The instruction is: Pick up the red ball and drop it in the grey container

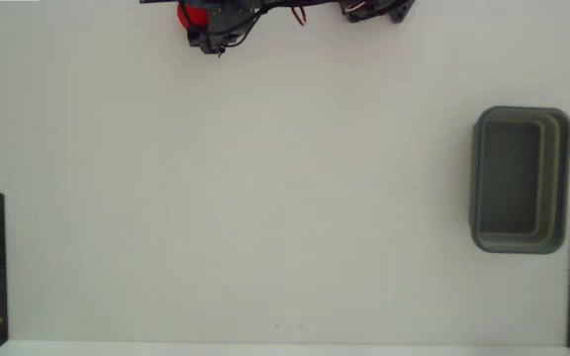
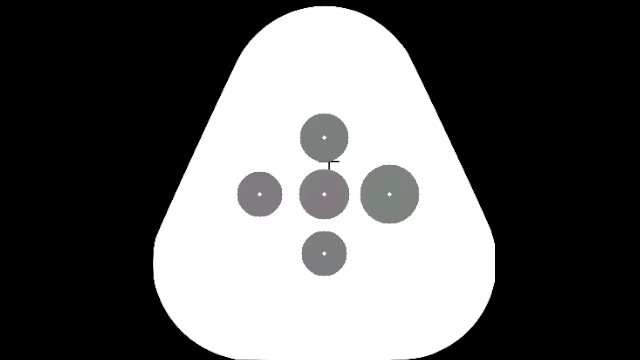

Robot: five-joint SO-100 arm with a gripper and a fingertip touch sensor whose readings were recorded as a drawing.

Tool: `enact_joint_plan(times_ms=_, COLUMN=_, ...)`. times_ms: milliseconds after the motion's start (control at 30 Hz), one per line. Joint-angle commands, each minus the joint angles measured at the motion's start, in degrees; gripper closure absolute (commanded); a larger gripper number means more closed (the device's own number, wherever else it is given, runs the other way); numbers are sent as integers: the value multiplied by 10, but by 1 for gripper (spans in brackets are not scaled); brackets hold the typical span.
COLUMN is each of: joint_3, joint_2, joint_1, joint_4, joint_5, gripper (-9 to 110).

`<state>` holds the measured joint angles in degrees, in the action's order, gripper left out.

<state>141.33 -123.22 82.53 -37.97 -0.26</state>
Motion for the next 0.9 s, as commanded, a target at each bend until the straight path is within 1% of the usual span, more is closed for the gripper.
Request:
enact_joint_plan(times_ms=0, joint_3=-2, joint_2=-9, joint_1=14, joint_4=6, joint_5=3, gripper=34)
enact_joint_plan(times_ms=667, joint_3=-2, joint_2=-9, joint_1=14, joint_4=6, joint_5=3, gripper=36)
enact_joint_plan(times_ms=867, joint_3=-19, joint_2=-17, joint_1=14, joint_4=-19, joint_5=3, gripper=36)
